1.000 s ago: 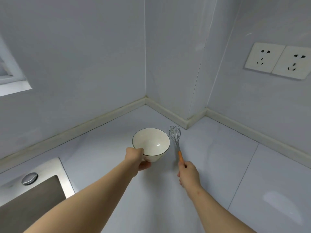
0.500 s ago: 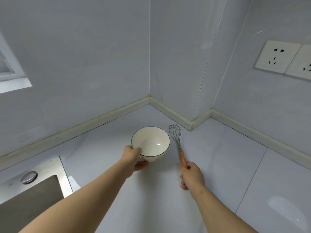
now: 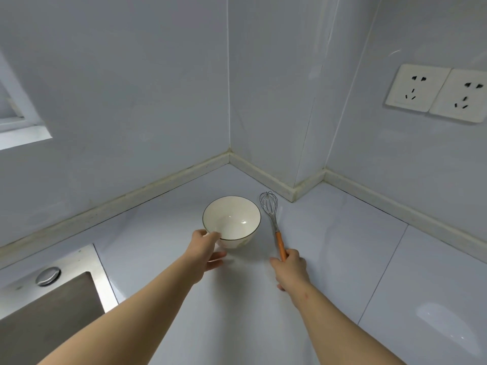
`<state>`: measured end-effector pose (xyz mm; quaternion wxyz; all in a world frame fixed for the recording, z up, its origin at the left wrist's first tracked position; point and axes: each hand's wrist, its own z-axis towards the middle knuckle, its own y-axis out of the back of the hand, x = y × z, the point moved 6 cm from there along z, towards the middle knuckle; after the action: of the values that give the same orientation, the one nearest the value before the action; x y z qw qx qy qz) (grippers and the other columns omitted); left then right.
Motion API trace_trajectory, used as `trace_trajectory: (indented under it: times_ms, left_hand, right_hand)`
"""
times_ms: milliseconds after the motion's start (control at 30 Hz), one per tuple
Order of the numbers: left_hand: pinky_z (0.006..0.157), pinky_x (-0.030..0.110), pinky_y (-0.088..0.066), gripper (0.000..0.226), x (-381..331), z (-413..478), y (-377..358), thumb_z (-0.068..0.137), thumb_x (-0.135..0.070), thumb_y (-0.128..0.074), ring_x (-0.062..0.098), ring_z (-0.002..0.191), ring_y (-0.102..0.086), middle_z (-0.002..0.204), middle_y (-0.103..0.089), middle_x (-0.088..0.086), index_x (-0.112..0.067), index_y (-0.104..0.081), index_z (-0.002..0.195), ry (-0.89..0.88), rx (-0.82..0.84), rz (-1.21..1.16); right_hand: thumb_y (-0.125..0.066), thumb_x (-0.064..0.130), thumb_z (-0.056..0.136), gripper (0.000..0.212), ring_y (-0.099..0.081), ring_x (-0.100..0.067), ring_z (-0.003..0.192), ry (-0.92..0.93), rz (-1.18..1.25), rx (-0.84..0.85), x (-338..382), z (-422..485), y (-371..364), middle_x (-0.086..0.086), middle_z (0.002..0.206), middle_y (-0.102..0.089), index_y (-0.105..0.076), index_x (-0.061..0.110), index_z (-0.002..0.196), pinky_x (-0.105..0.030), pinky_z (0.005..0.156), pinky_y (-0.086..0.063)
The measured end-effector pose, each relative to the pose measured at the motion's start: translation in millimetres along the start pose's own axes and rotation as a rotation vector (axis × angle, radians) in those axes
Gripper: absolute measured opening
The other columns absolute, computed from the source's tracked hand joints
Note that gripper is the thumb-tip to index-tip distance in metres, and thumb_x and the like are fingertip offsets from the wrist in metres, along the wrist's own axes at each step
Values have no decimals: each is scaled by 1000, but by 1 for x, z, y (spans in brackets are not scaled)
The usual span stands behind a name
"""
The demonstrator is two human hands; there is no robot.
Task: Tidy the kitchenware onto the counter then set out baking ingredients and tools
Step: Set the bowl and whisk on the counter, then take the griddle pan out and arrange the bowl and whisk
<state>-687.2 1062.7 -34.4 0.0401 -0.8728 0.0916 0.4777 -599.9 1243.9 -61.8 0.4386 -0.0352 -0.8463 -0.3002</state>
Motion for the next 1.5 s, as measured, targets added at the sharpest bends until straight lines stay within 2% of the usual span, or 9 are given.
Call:
trace_trajectory:
  times_ms: [300, 433, 533, 700, 800, 867, 1100, 1300, 1500]
  left_hand:
    - [73, 35, -51, 48, 27, -40, -5, 95, -18, -48, 24, 81, -60, 117, -47, 11, -13, -30, 139, 29, 39, 43]
    - [79, 38, -50, 37, 40, -67, -9, 95, -16, -48, 23, 78, -59, 114, -49, 12, -11, -38, 131, 39, 81, 59]
    - [81, 38, -49, 25, 49, -89, -8, 95, -16, -46, 24, 82, -60, 107, -52, 10, -12, -43, 120, 30, 123, 83]
    - [81, 37, -49, 15, 67, -124, 8, 97, -17, -44, 26, 88, -60, 97, -55, 7, -12, -46, 111, 8, 173, 129]
    - [82, 37, -48, 15, 76, -145, 19, 97, -17, -43, 27, 90, -60, 99, -56, 8, -12, -47, 110, -11, 198, 144]
    - [82, 37, -48, 16, 83, -163, 28, 97, -17, -43, 27, 91, -60, 99, -55, 8, -11, -47, 111, -21, 224, 160]
    - [80, 35, -48, 26, 114, -231, 47, 96, -16, -43, 26, 95, -60, 106, -56, 9, -12, -44, 123, -71, 318, 239]
    - [62, 27, -44, 11, 162, -296, 33, 95, -10, -39, 19, 75, -55, 87, -54, 6, -13, -49, 98, -52, 453, 355]
    - [79, 33, -47, 15, 192, -361, -16, 97, -15, -39, 20, 88, -59, 89, -56, 2, -16, -49, 108, -109, 605, 440]
  right_hand:
    - [-49, 18, 91, 39, -51, -25, 83, -21, 61, -28, -21, -41, 11, -5, 118, -27, -39, 10, 128, -38, 86, -49]
    - [-46, 29, 95, 55, -45, -26, 119, 20, 3, 37, -28, -75, 7, -7, 146, -18, -25, 15, 144, -29, 93, -38]
    - [-46, 32, 95, 56, -40, -26, 128, 35, 19, 41, -33, -99, 2, -7, 148, -18, -25, 17, 145, -31, 99, -36]
    - [-41, 28, 97, 43, -46, -24, 117, 26, 107, -38, -34, -147, -1, -9, 139, -37, -36, 15, 137, -27, 86, -36]
    - [-39, 26, 98, 23, -48, -19, 89, 12, 126, -80, -40, -174, -4, -5, 101, -52, -48, 12, 113, -27, 77, -37]
    - [-38, 23, 97, 14, -43, -16, 74, 2, 145, -109, -45, -198, -9, -2, 80, -45, -45, 12, 92, -28, 70, -36]
    - [-41, 16, 92, 12, -48, -21, 78, -69, 254, -194, -87, -284, -33, -6, 85, -51, -48, 12, 84, -26, 61, -37]
    - [-42, 13, 93, 21, -48, -16, 63, -163, 413, -287, -146, -360, -27, -1, 73, -53, -49, 17, 74, -23, 56, -34]
    - [-44, 15, 95, 15, -51, -15, 64, -174, 486, -443, -202, -421, 19, -2, 77, -57, -53, 15, 83, -24, 58, -37]
